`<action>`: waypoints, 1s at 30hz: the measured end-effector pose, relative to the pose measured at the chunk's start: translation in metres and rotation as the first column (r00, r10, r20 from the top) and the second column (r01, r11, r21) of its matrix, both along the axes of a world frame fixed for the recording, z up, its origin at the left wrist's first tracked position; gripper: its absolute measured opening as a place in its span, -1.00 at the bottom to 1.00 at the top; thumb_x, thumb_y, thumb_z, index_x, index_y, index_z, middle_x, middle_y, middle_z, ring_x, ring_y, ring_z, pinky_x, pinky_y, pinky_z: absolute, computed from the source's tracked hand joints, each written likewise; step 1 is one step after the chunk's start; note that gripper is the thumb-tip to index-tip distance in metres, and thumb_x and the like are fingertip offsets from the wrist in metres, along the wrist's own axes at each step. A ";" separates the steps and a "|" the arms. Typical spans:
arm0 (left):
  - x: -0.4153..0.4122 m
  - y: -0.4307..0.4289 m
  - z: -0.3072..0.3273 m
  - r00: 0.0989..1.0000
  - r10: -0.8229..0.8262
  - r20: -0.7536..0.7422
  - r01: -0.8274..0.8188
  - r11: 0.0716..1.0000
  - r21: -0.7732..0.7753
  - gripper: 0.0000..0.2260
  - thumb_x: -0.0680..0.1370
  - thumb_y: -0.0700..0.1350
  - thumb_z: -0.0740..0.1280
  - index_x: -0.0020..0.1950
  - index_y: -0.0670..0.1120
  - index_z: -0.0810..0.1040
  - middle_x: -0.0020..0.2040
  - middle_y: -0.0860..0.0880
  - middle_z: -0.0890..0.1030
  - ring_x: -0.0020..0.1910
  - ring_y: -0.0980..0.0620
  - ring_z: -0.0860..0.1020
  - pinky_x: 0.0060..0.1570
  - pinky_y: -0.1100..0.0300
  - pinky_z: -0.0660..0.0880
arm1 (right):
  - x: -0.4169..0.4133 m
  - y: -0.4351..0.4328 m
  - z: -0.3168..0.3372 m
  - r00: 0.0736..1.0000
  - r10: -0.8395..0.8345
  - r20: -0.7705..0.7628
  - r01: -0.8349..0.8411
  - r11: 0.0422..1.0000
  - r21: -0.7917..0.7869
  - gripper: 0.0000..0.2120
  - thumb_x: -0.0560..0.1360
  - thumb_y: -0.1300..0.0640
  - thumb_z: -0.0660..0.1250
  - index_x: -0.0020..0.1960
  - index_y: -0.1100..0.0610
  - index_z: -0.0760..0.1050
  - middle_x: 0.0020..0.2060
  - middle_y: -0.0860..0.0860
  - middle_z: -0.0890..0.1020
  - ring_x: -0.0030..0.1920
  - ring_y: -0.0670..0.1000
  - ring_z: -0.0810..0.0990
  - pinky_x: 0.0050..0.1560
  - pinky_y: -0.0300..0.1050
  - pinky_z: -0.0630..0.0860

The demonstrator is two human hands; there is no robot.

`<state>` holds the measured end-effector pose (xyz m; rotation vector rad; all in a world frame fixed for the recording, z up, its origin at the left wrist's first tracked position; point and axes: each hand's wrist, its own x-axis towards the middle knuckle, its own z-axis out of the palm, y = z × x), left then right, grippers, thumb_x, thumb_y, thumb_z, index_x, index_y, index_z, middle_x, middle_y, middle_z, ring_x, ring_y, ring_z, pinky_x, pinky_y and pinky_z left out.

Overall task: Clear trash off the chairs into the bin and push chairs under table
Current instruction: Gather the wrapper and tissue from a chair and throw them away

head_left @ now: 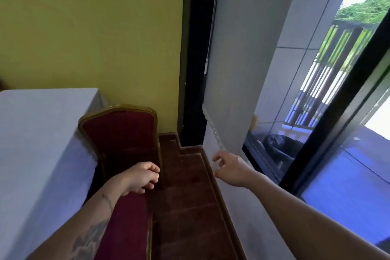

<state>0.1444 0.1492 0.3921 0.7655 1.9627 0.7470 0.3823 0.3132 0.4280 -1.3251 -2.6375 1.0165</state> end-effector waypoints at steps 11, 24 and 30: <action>-0.125 0.146 0.035 0.995 0.097 -0.031 -0.090 0.980 0.180 -0.79 0.61 -0.14 0.25 0.23 0.00 0.52 0.12 -0.05 0.64 0.10 -0.03 0.64 0.11 0.03 0.54 | -0.154 0.152 0.006 0.978 0.208 0.022 -0.210 0.975 0.079 -0.57 0.52 0.20 0.35 0.37 0.04 0.43 0.00 0.01 0.56 -0.17 -0.07 0.52 0.02 0.02 0.61; -0.356 0.280 0.050 0.928 0.289 -0.233 -0.240 0.946 0.217 -0.82 0.58 -0.26 0.28 0.13 -0.06 0.55 -0.04 -0.16 0.66 -0.14 -0.04 0.60 -0.19 0.16 0.47 | -0.430 0.325 -0.018 0.945 0.324 0.037 -0.316 0.939 -0.137 -0.52 0.56 0.17 0.32 0.45 0.00 0.34 0.16 0.04 0.49 -0.03 -0.01 0.57 -0.13 -0.06 0.54; -0.452 0.319 -0.005 0.874 0.164 -0.457 -0.219 0.973 -0.070 -0.78 0.51 -0.24 0.26 0.08 -0.06 0.61 0.09 -0.05 0.65 0.06 -0.05 0.59 0.03 0.17 0.48 | -0.540 0.381 -0.072 0.919 0.388 0.066 -0.364 0.902 -0.232 -0.67 0.53 0.20 0.32 0.27 0.01 0.42 -0.01 -0.03 0.49 -0.01 -0.01 0.53 -0.18 -0.16 0.45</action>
